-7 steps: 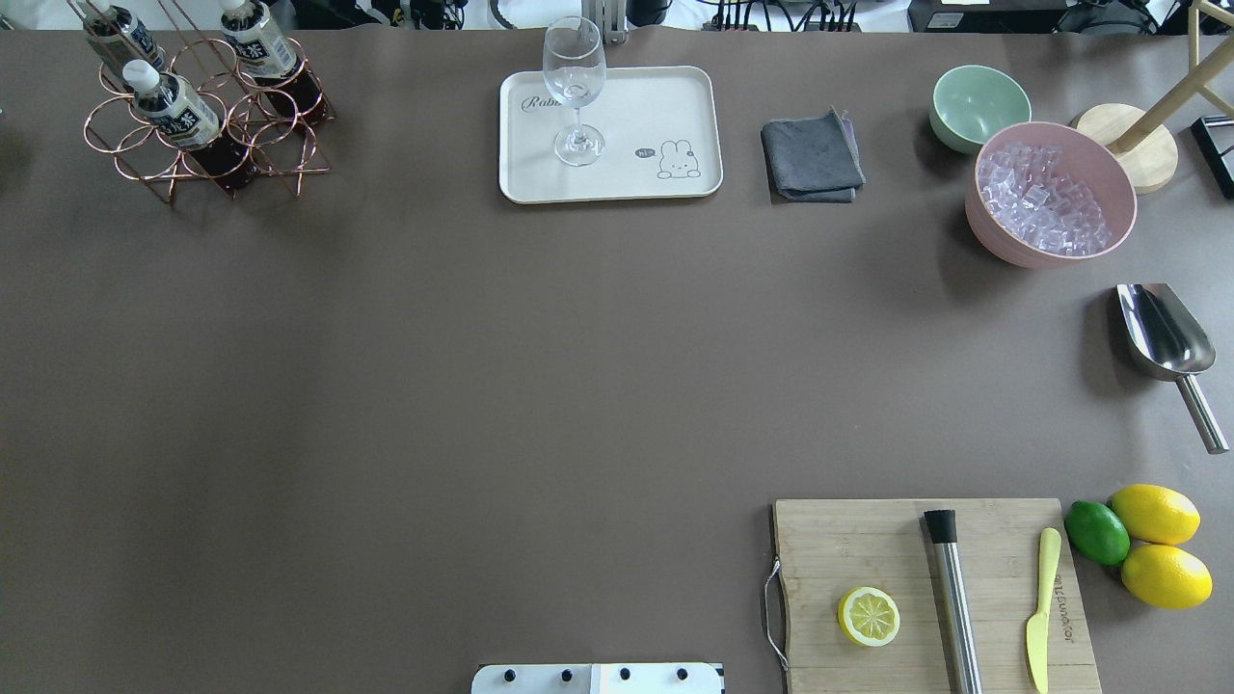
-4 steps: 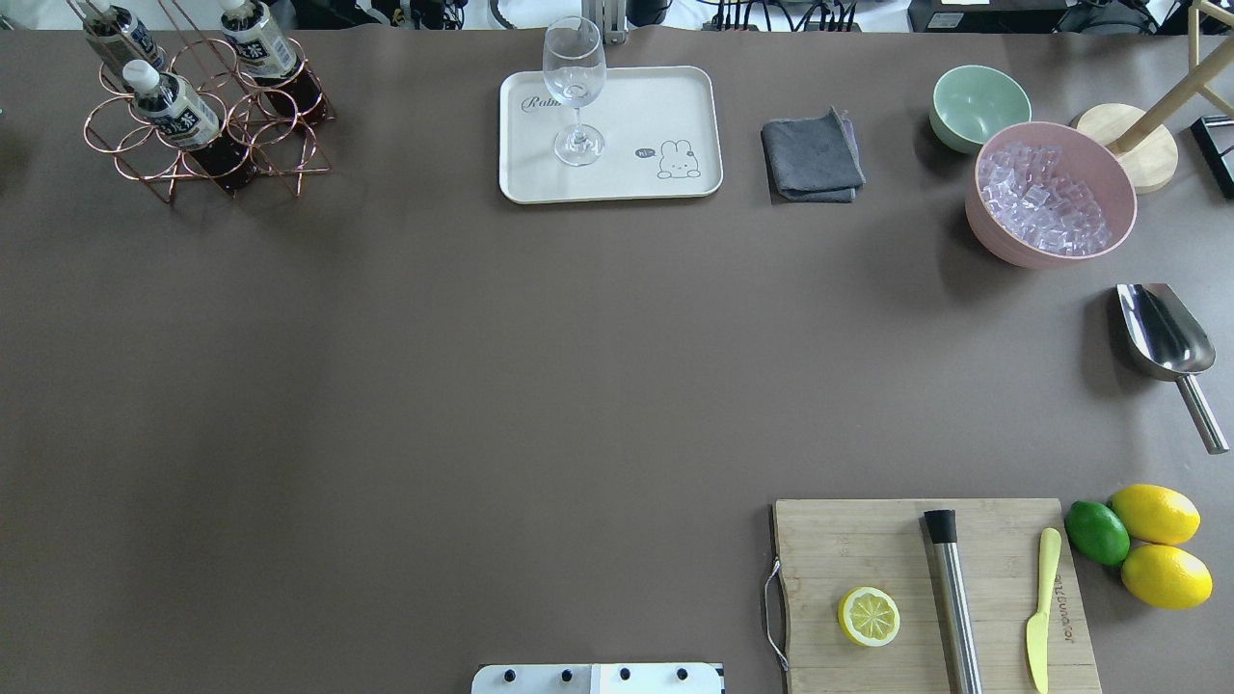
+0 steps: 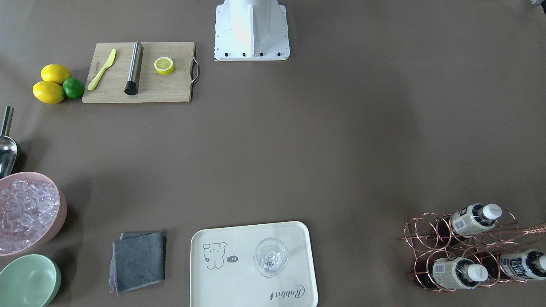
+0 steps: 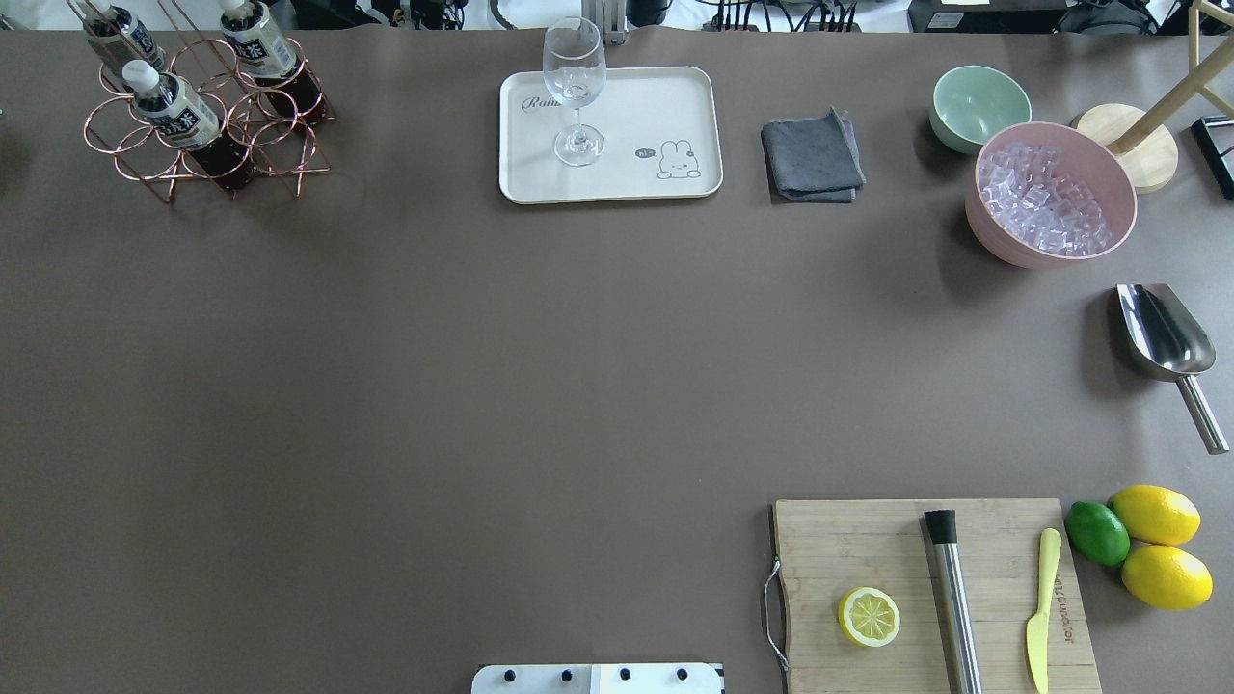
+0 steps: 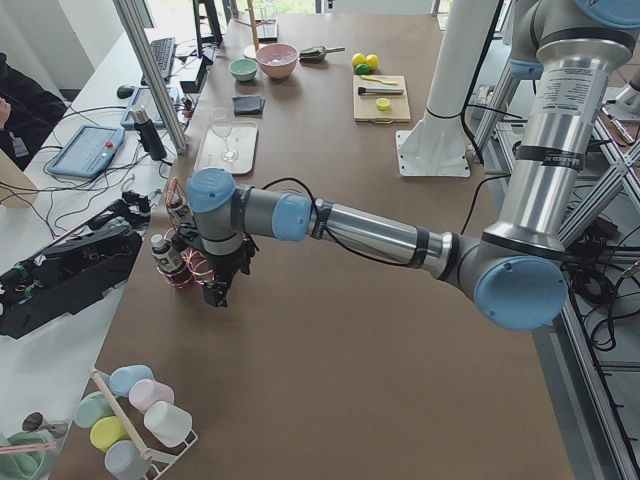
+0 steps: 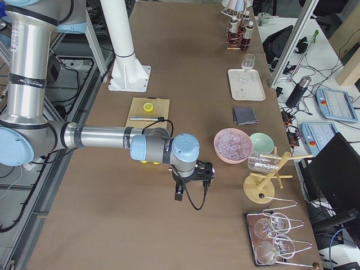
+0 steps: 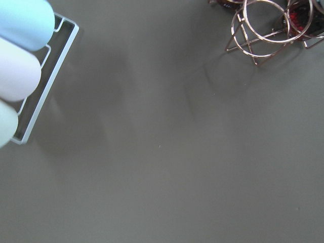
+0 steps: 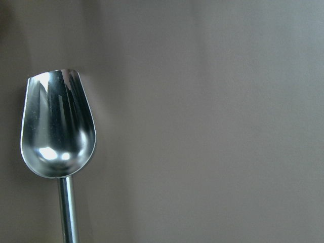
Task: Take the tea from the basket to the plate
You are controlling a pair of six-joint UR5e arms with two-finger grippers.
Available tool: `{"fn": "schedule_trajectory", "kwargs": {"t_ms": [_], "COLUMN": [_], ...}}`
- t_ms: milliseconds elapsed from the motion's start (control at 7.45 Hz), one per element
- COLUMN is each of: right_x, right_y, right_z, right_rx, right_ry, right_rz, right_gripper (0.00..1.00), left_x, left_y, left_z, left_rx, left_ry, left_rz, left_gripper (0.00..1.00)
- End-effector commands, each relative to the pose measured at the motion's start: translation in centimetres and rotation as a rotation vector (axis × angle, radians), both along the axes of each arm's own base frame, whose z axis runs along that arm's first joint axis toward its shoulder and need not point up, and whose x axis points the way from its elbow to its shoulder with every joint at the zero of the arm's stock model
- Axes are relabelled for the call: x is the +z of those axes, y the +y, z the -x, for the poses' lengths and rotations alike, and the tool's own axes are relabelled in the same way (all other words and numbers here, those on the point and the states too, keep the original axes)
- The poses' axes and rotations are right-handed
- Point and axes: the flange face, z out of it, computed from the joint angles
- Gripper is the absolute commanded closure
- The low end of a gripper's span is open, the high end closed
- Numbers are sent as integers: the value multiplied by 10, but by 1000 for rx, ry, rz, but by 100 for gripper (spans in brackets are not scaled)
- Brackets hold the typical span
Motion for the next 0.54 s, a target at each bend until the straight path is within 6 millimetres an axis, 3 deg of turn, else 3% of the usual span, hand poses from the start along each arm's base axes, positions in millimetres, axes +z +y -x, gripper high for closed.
{"fn": "schedule_trajectory", "kwargs": {"t_ms": [0, 268, 403], "right_x": [1, 1, 3], "right_y": [0, 0, 0], "right_z": [0, 0, 0], "right_rx": [1, 0, 0], "right_ry": [-1, -1, 0], "right_rz": [1, 3, 7], "right_gripper": [0, 0, 0], "left_x": [-69, -111, -120], "left_y": [-98, -111, -116], "left_z": [-19, -11, -14], "left_rx": [194, 272, 388], "left_ry": [-101, -103, -120], "left_rz": [-232, -352, -457], "left_gripper": [2, 2, 2]}}
